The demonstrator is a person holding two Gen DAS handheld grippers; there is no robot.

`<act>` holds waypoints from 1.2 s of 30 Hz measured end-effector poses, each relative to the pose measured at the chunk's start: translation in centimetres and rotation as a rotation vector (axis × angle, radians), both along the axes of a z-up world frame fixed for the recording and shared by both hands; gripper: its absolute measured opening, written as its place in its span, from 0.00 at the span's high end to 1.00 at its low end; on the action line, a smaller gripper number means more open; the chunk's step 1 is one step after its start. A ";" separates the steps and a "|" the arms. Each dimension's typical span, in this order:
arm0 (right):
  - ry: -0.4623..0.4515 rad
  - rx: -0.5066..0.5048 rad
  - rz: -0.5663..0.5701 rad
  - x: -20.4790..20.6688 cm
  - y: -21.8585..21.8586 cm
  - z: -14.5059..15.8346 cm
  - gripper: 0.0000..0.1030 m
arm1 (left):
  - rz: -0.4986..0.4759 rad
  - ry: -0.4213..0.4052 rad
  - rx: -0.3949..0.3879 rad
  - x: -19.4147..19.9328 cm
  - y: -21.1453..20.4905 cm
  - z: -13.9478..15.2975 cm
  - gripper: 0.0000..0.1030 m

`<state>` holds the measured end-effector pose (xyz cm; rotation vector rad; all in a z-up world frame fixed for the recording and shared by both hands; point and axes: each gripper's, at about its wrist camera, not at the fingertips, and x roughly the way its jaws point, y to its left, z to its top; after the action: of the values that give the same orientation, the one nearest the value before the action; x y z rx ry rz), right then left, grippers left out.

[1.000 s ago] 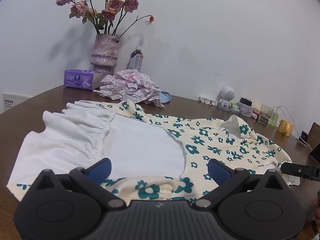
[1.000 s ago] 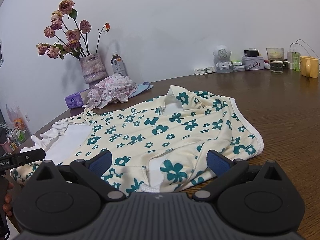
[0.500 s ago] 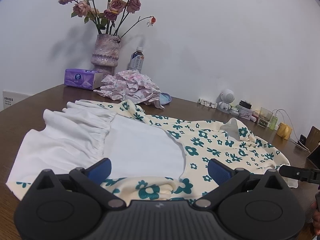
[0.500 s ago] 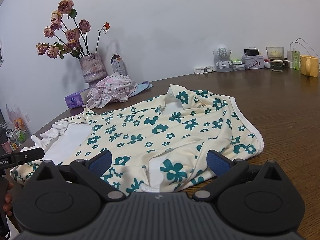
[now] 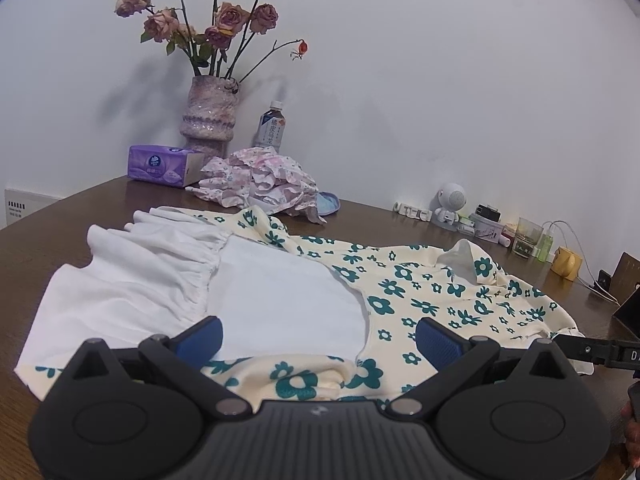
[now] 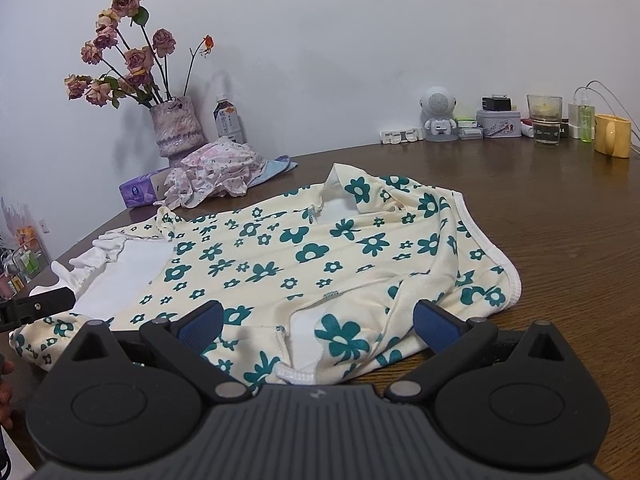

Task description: Fold clothes

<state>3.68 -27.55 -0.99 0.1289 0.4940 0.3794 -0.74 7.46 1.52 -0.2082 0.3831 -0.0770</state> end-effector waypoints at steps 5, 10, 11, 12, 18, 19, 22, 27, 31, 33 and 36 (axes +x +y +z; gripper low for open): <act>0.000 -0.001 0.010 0.0 0.0 0.0 0.00 | 0.001 -0.004 0.008 -0.1 -0.1 0.0 0.00; 0.002 0.001 0.010 0.0 0.0 0.0 0.00 | -0.003 -0.005 0.004 0.0 0.0 0.0 0.00; 0.003 0.002 0.009 0.0 0.0 0.0 0.00 | -0.004 -0.004 0.003 0.0 0.0 0.0 0.00; 0.004 0.003 0.008 0.0 -0.1 0.0 0.00 | -0.005 -0.004 0.002 0.0 0.1 0.0 0.00; 0.004 -0.001 0.006 0.0 0.0 0.0 0.00 | -0.007 -0.004 -0.003 0.0 0.1 0.0 0.00; 0.004 0.000 0.006 0.0 0.0 0.0 0.00 | -0.007 -0.003 -0.004 0.1 0.2 0.0 0.00; 0.008 0.001 0.008 0.1 -0.1 0.0 0.00 | -0.008 -0.002 -0.006 0.1 0.2 0.0 0.00; 0.014 0.007 0.012 0.2 -0.2 0.0 0.00 | -0.010 0.002 -0.010 0.1 0.2 0.0 0.00; 0.018 0.012 0.014 0.3 -0.2 -0.1 0.00 | -0.010 0.005 -0.010 0.2 0.2 -0.1 0.00; 0.019 0.013 0.014 0.3 -0.3 -0.1 0.00 | -0.010 0.005 -0.010 0.2 0.2 -0.1 0.00; 0.020 0.014 0.016 0.3 -0.3 -0.1 0.00 | -0.009 0.007 -0.011 0.2 0.2 -0.1 0.00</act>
<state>4.02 -27.86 -1.09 0.1425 0.5119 0.3977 -0.53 7.67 1.45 -0.2173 0.3906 -0.0875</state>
